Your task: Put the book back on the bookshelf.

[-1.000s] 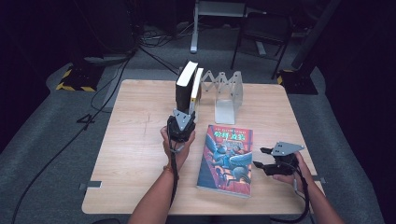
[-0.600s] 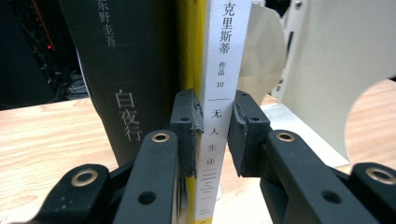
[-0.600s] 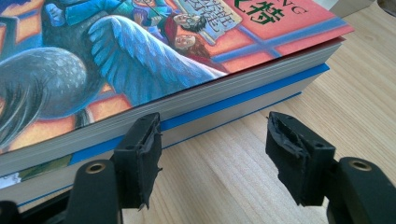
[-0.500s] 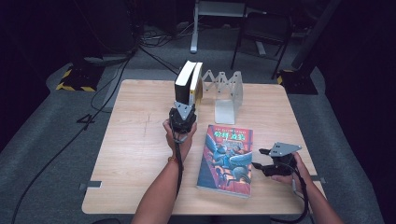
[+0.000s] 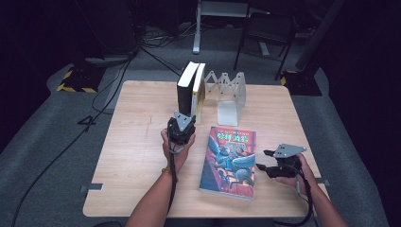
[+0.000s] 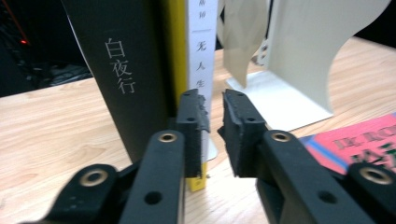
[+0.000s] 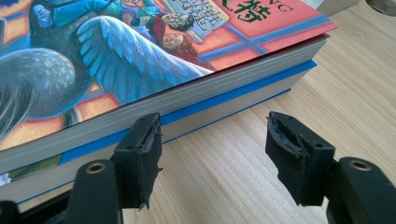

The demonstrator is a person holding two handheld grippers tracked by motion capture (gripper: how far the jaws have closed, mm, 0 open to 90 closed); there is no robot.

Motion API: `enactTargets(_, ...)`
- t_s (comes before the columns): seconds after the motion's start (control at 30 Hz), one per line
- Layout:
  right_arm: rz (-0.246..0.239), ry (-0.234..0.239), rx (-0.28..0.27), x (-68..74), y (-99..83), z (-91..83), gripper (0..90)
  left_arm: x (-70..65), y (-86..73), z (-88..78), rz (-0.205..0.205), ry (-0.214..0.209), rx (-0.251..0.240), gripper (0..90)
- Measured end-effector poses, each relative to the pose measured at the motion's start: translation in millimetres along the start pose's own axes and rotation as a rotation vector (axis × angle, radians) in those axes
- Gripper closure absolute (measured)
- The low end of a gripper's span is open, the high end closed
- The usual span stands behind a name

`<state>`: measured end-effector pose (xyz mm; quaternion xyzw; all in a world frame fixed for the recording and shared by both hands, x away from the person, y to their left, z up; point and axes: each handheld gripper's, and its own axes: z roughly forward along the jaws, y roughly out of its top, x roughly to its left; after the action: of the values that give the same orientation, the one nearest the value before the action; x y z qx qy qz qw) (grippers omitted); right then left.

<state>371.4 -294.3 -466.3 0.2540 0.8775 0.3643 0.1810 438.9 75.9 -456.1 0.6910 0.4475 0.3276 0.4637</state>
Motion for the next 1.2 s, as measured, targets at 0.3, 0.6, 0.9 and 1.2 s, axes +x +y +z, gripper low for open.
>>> enactTargets(0.3,0.005,0.000,0.001,-1.8,-0.8,-0.3,36.5,2.4,7.0,16.9,0.023,0.021,0.036,84.3)
enactTargets(0.6,0.002,-0.001,0.001,-1.2,-0.4,-0.3,36.4,0.8,17.8,30.7,0.061,0.087,0.081,84.8)
enactTargets(0.9,0.005,0.001,0.002,-1.6,-0.8,-0.6,36.4,2.3,18.9,31.3,0.055,0.053,0.083,76.9)
enactTargets(1.2,0.018,-0.009,-0.013,-1.9,0.7,-7.0,36.4,7.3,14.2,-10.3,0.140,-0.114,0.116,65.3)
